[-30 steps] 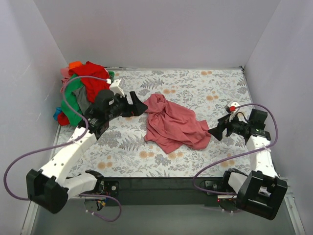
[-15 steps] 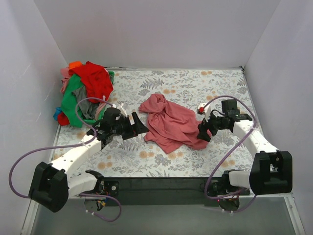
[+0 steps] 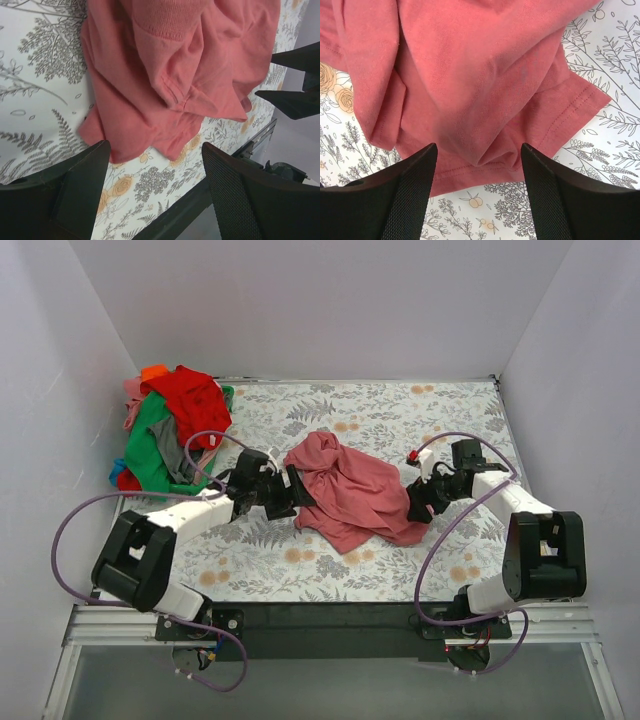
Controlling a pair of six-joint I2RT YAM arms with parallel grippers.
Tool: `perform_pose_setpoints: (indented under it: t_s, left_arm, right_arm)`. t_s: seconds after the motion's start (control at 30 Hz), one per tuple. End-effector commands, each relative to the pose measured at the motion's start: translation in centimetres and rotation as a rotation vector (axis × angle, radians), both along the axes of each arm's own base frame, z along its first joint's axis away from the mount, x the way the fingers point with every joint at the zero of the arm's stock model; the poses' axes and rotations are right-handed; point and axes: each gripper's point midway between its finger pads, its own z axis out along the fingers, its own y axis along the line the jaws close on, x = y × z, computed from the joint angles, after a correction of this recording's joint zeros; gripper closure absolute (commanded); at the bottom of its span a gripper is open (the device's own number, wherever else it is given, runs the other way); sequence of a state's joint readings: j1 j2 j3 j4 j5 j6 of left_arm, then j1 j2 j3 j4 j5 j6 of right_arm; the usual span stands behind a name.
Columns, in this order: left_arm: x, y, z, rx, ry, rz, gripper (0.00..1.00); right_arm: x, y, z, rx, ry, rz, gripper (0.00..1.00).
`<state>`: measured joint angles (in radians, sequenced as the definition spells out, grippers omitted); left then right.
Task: Fold and stack the t-shirts
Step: Flatten the tshirt out
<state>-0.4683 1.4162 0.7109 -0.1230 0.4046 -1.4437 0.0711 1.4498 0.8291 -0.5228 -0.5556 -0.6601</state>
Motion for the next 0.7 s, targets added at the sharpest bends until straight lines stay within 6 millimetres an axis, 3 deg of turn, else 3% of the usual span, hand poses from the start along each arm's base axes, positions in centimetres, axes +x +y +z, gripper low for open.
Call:
perform_pose_setpoints:
  t_s: [0.0,0.2,0.4,0.67]
  left_arm:
    - [2.3,-1.9,1.4,-0.017,-0.06,-0.027,0.28]
    - [3.4,-3.8,0.5,0.001,-0.047,-0.055,0.33]
    - [3.2,-4.6,-0.9,0.018,-0.014,-0.066,0.41]
    - [3.8,-5.1,-1.3,0.014,-0.015,-0.065,0.63]
  right_arm:
    - [1.4,0.6,1.4,0.048,-0.034,-0.001,0.26]
    - [1.3,0.8,1.2,0.065,-0.024,0.007,0.28]
    - [1.4,1.3,1.3,0.095,-0.011,0.021,0.3]
    - [1.5,1.6,0.9,0.114,0.008,0.028,0.34]
